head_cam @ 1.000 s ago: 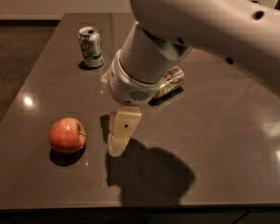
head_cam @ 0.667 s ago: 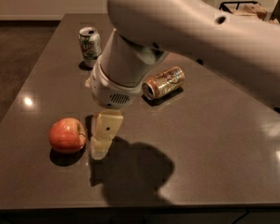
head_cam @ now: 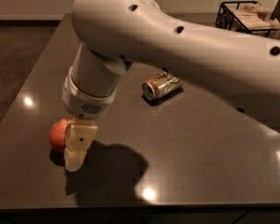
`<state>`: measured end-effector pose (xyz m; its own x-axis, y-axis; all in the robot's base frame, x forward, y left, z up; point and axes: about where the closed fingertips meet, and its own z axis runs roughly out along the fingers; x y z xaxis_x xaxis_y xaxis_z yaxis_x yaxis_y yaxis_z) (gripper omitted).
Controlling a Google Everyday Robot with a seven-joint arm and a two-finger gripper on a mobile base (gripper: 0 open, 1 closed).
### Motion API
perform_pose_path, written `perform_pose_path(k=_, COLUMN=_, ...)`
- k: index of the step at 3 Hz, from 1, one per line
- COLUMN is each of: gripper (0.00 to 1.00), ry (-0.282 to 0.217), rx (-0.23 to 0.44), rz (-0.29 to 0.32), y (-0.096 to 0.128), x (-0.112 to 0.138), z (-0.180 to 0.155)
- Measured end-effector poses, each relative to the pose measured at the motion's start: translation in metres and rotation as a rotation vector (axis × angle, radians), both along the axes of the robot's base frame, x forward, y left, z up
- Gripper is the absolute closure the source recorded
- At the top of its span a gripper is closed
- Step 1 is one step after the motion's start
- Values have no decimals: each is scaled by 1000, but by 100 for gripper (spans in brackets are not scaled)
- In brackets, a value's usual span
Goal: Move apple near orange can
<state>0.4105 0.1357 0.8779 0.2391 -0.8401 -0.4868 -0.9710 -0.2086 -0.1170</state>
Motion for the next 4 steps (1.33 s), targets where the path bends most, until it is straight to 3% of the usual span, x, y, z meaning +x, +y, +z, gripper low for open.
perform_pose_path(k=1, gripper=18, ry=6, rx=-20, rz=-1, y=2, x=-6, z=-11)
perform_pose_path(k=3, gripper=72, ry=-40, rx=-29, rz=-44, y=-9, x=-2, z=1)
perform_pose_path(k=4, gripper=94, ry=-61, rx=-54, rz=-189, y=-59, x=21, z=17)
